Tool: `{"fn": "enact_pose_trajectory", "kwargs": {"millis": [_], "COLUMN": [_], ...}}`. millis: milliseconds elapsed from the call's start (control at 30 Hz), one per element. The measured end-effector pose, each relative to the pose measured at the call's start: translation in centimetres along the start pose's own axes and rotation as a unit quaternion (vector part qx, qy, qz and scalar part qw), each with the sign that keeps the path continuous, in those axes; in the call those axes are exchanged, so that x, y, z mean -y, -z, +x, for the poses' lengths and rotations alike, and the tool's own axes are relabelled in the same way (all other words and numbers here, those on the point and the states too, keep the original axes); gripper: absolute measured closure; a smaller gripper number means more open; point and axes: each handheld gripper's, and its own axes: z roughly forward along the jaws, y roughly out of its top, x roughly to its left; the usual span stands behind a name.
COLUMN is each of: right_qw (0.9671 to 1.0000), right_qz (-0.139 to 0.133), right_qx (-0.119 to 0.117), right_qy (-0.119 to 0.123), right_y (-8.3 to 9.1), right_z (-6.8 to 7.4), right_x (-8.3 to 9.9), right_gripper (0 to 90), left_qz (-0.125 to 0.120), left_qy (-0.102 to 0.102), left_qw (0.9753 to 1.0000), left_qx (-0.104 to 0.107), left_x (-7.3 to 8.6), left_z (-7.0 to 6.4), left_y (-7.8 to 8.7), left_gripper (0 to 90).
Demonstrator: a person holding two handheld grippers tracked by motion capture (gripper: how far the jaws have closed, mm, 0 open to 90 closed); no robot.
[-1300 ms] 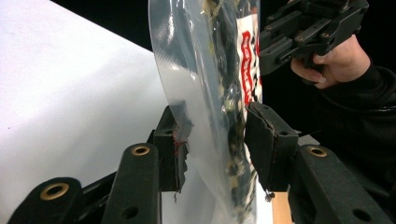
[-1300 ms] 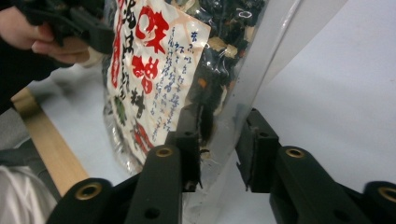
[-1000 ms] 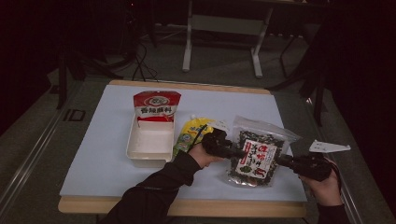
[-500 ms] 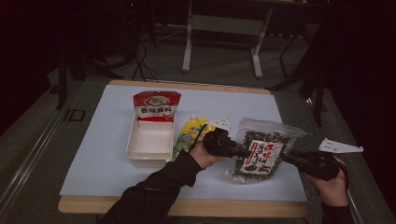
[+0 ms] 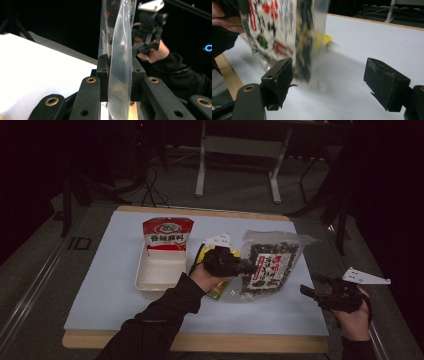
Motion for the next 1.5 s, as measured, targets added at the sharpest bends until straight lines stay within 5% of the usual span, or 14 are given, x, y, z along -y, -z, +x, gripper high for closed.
{"fn": "enact_pose_trajectory", "kwargs": {"millis": [300, 633, 1067, 1500], "right_qw": [0.9999, 0.9995, 0.9992, 0.9991], "right_qz": [-0.002, 0.003, 0.018, 0.025], "right_qx": [-0.005, -0.019, -0.026, -0.03], "right_qy": [0.011, 0.024, 0.025, 0.017], "right_y": [-0.8, -2.1, -3.3, -3.8], "right_z": [0.3, 0.9, 1.2, 1.1], "right_x": [0.2, 0.4, 0.6, 0.7], "right_gripper": [18.3, 17.4, 17.5, 17.8], "left_qz": [-0.032, -0.045, -0.062, -0.048], "left_qy": [-0.014, -0.017, -0.004, 0.01], "left_qw": [0.9985, 0.9942, 0.9815, 0.9719], "left_qx": [-0.043, -0.096, -0.181, -0.23], "left_x": [-1.6, -1.7, -0.1, 2.9], "left_z": [0.0, 0.0, 0.9, 1.7], "left_y": [4.8, 9.5, 18.2, 22.8], "left_gripper": [78.2, 78.1, 78.1, 78.1]}}
